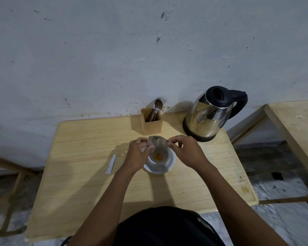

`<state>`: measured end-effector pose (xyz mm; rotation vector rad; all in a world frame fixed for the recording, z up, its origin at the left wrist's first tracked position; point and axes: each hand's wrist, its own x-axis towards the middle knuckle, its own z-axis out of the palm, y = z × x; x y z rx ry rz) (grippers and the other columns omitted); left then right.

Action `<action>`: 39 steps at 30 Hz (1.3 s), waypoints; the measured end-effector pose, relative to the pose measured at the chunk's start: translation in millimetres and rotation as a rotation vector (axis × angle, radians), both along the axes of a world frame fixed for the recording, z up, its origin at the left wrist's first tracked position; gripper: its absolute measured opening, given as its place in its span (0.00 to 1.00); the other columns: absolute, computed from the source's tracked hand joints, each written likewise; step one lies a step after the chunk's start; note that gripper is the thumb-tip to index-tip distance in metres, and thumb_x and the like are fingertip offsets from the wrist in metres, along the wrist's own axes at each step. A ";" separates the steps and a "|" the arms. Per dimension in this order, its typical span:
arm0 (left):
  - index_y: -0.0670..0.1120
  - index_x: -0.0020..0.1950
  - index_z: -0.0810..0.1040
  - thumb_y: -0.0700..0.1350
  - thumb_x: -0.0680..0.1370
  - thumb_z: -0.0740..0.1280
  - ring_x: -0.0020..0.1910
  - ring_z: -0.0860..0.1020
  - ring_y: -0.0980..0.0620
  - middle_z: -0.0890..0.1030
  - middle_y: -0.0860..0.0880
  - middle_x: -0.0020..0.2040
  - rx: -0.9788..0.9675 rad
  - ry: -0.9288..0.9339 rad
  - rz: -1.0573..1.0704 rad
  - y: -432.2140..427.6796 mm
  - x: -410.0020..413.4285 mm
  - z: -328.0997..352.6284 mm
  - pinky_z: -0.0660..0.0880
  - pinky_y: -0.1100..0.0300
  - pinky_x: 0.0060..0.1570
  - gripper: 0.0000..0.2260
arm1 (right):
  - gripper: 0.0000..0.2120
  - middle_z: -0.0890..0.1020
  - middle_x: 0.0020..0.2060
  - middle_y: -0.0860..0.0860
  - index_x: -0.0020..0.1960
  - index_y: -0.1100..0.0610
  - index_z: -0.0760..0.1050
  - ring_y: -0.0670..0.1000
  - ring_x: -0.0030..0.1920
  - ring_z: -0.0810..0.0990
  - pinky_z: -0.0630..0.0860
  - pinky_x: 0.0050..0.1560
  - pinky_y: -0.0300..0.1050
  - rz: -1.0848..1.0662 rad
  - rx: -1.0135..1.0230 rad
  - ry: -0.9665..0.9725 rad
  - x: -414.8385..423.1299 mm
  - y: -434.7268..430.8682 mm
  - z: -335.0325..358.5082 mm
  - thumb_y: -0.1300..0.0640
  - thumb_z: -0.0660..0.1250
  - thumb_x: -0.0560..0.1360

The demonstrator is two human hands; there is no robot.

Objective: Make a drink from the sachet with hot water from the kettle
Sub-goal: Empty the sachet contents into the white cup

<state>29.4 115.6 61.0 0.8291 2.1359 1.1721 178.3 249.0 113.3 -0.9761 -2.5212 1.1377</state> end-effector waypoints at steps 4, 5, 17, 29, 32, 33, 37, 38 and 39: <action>0.48 0.48 0.84 0.50 0.74 0.68 0.59 0.73 0.47 0.81 0.51 0.52 -0.006 0.042 -0.012 2.2 2.0 4.8 0.72 0.47 0.60 0.09 | 0.04 0.83 0.45 0.41 0.49 0.46 0.82 0.43 0.40 0.76 0.75 0.43 0.43 -0.005 0.035 0.010 0.6 0.0 0.8 0.52 0.70 0.75; 0.48 0.48 0.85 0.49 0.74 0.68 0.59 0.72 0.47 0.81 0.50 0.52 -0.006 0.054 -0.011 2.3 3.1 6.5 0.71 0.49 0.61 0.08 | 0.03 0.83 0.44 0.41 0.48 0.46 0.82 0.42 0.40 0.76 0.74 0.42 0.42 -0.003 0.055 0.005 0.9 -0.4 0.9 0.52 0.70 0.75; 0.53 0.44 0.83 0.56 0.70 0.70 0.53 0.76 0.47 0.81 0.52 0.47 0.047 0.076 0.024 0.3 6.8 20.4 0.75 0.46 0.56 0.09 | 0.04 0.83 0.42 0.39 0.48 0.44 0.83 0.37 0.37 0.74 0.64 0.37 0.29 -0.071 0.141 -0.020 0.8 -1.5 4.9 0.49 0.70 0.75; 0.45 0.49 0.83 0.47 0.74 0.70 0.58 0.68 0.54 0.79 0.53 0.52 0.031 0.127 0.010 2.7 9.6 21.2 0.65 0.60 0.57 0.08 | 0.05 0.81 0.43 0.35 0.48 0.44 0.84 0.33 0.38 0.73 0.64 0.37 0.29 -0.057 0.096 -0.087 9.2 -4.8 2.1 0.49 0.70 0.74; 0.45 0.49 0.83 0.47 0.74 0.70 0.57 0.68 0.53 0.78 0.54 0.50 0.036 0.149 0.014 2.6 9.6 23.0 0.66 0.58 0.57 0.07 | 0.03 0.82 0.42 0.36 0.46 0.43 0.84 0.34 0.35 0.72 0.65 0.36 0.32 -0.125 0.048 -0.056 9.3 -2.6 -0.3 0.49 0.71 0.74; 0.45 0.49 0.83 0.47 0.74 0.70 0.57 0.68 0.53 0.78 0.54 0.50 0.038 0.158 0.015 2.3 9.7 24.2 0.66 0.58 0.57 0.08 | 0.03 0.82 0.42 0.36 0.45 0.43 0.84 0.35 0.34 0.73 0.65 0.37 0.34 -0.088 0.011 -0.059 8.1 -3.0 -0.8 0.50 0.71 0.74; 0.44 0.50 0.83 0.47 0.74 0.70 0.57 0.68 0.53 0.78 0.52 0.51 0.041 0.162 0.030 1.6 9.5 27.9 0.65 0.59 0.57 0.08 | 0.02 0.82 0.40 0.36 0.45 0.43 0.84 0.35 0.34 0.74 0.70 0.37 0.37 -0.119 -0.014 -0.015 6.5 -1.7 -0.8 0.49 0.72 0.74; 0.44 0.50 0.83 0.47 0.75 0.69 0.57 0.68 0.54 0.78 0.52 0.51 0.043 0.169 0.031 1.4 9.8 28.5 0.65 0.59 0.57 0.08 | 0.03 0.83 0.41 0.37 0.45 0.44 0.84 0.35 0.34 0.74 0.70 0.38 0.38 -0.068 -0.057 -0.019 5.5 -2.5 -0.2 0.50 0.72 0.74; 0.44 0.50 0.83 0.47 0.75 0.69 0.57 0.67 0.54 0.79 0.51 0.52 0.041 0.171 0.033 1.3 10.3 29.1 0.66 0.59 0.57 0.09 | 0.03 0.83 0.42 0.37 0.44 0.44 0.84 0.37 0.35 0.75 0.71 0.38 0.39 -0.019 -0.080 -0.027 4.4 -3.7 -0.7 0.51 0.72 0.74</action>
